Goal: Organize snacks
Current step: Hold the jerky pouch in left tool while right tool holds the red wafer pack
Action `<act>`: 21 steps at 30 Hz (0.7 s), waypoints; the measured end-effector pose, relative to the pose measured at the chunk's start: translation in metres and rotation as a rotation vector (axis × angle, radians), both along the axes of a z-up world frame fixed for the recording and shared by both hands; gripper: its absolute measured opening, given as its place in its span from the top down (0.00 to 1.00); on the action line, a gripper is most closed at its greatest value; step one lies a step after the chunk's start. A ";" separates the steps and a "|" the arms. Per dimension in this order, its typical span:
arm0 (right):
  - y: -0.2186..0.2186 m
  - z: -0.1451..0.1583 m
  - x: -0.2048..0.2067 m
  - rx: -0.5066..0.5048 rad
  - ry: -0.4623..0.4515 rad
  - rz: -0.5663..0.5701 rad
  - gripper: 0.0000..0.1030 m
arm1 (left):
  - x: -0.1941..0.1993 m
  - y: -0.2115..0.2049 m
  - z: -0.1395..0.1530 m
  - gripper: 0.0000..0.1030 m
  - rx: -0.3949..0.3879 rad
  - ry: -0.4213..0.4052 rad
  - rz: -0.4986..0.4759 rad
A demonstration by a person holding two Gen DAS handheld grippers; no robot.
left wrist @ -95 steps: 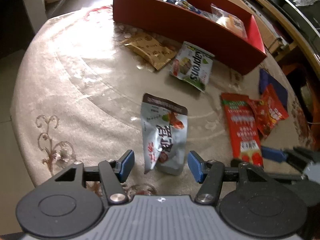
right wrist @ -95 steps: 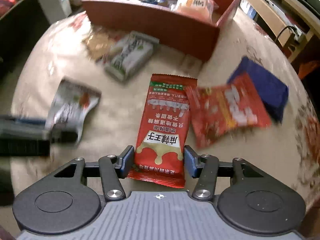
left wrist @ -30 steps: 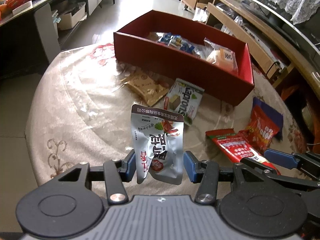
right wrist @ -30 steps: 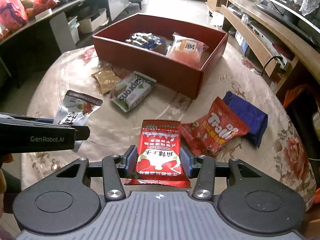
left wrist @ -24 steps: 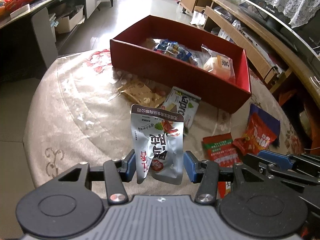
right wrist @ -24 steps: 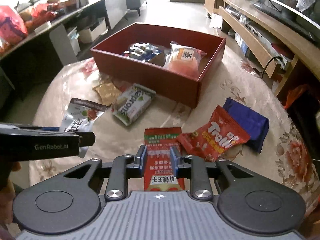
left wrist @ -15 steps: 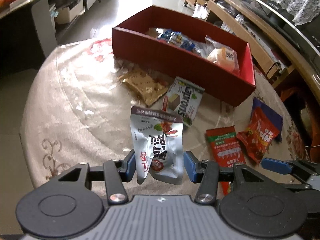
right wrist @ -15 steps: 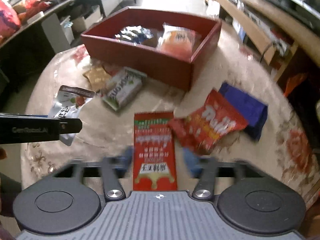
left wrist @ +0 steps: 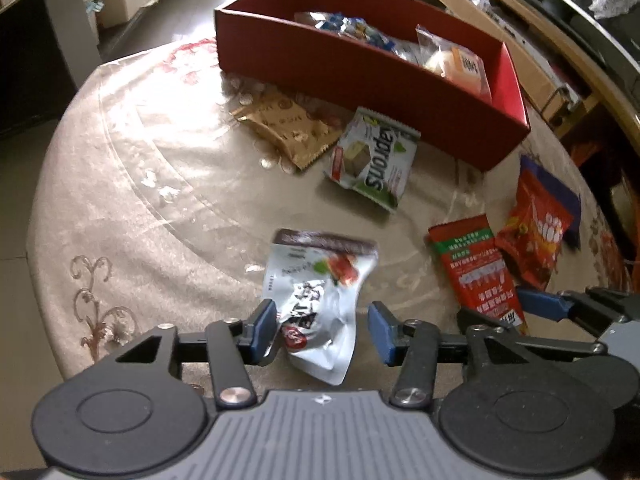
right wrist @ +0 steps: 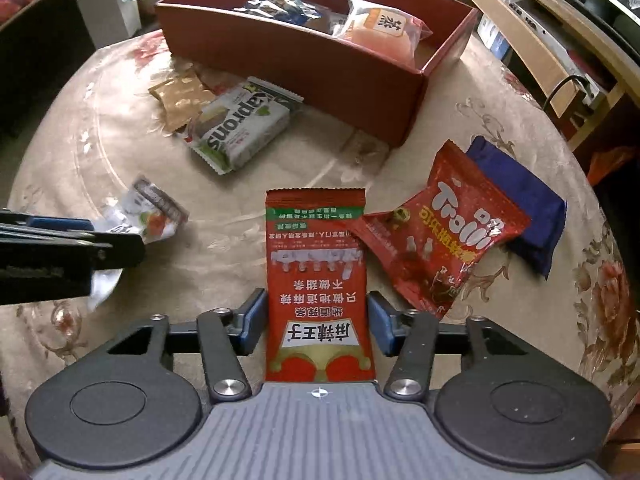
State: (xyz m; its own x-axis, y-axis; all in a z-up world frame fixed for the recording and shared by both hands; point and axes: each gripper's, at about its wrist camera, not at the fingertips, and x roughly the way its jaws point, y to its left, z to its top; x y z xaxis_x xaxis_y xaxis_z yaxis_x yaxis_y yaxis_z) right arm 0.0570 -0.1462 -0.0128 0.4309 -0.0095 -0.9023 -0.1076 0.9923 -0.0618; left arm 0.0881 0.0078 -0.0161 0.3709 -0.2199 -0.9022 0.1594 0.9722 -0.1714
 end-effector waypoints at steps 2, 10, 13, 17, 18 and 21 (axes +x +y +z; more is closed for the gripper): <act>0.000 0.002 -0.002 0.010 0.000 0.006 0.45 | -0.001 -0.001 -0.002 0.41 0.008 0.002 -0.011; -0.009 0.007 -0.010 0.042 0.002 0.011 0.46 | 0.000 0.017 -0.004 0.30 -0.050 0.032 0.044; -0.010 0.008 -0.009 0.049 0.001 0.011 0.46 | 0.002 0.013 -0.010 0.29 -0.029 0.040 0.052; -0.008 0.008 -0.009 0.050 0.002 0.016 0.46 | 0.003 -0.004 -0.011 0.31 0.046 0.009 0.008; -0.008 0.008 -0.009 0.050 0.003 0.016 0.46 | 0.001 -0.007 -0.011 0.33 0.067 -0.002 -0.002; -0.010 0.005 -0.009 0.041 0.009 0.012 0.46 | -0.004 -0.013 -0.009 0.50 0.108 -0.026 -0.025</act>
